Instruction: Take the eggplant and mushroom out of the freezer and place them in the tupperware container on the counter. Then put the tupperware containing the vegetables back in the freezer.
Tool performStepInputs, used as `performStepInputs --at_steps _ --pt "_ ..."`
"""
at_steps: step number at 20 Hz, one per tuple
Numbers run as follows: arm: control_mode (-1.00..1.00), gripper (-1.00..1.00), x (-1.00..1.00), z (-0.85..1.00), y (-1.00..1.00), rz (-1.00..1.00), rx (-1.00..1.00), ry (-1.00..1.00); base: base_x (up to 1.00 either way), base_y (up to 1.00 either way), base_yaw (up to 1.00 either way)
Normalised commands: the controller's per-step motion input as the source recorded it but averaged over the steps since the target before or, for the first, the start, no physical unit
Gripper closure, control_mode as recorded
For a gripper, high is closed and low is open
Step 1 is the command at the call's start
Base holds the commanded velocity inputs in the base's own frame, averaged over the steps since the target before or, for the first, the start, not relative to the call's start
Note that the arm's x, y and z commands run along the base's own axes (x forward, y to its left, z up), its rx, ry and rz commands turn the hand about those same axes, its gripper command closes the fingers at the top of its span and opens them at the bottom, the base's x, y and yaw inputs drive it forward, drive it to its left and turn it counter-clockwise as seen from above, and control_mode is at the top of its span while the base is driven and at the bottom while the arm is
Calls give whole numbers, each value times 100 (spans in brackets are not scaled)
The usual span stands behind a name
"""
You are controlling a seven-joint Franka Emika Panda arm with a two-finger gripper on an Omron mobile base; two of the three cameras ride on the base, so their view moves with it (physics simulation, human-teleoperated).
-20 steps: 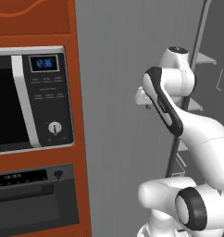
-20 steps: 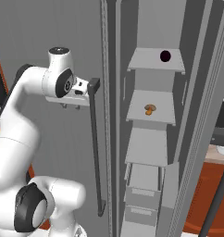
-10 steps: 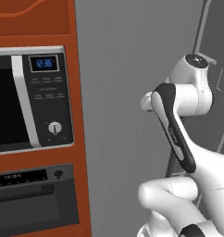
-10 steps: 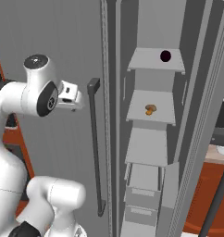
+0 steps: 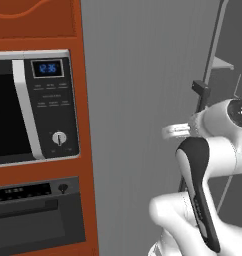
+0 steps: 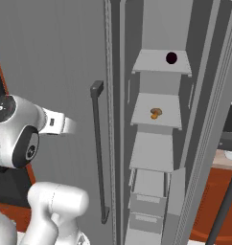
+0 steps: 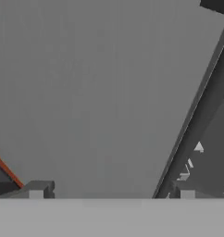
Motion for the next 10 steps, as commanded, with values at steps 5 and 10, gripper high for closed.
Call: performStepInputs --at_steps 5,10 --pt "-100 -100 -35 0 -2 -5 0 -7 0 0 0" --pt "100 -100 -2 0 -1 -1 0 -1 0 -14 -2"
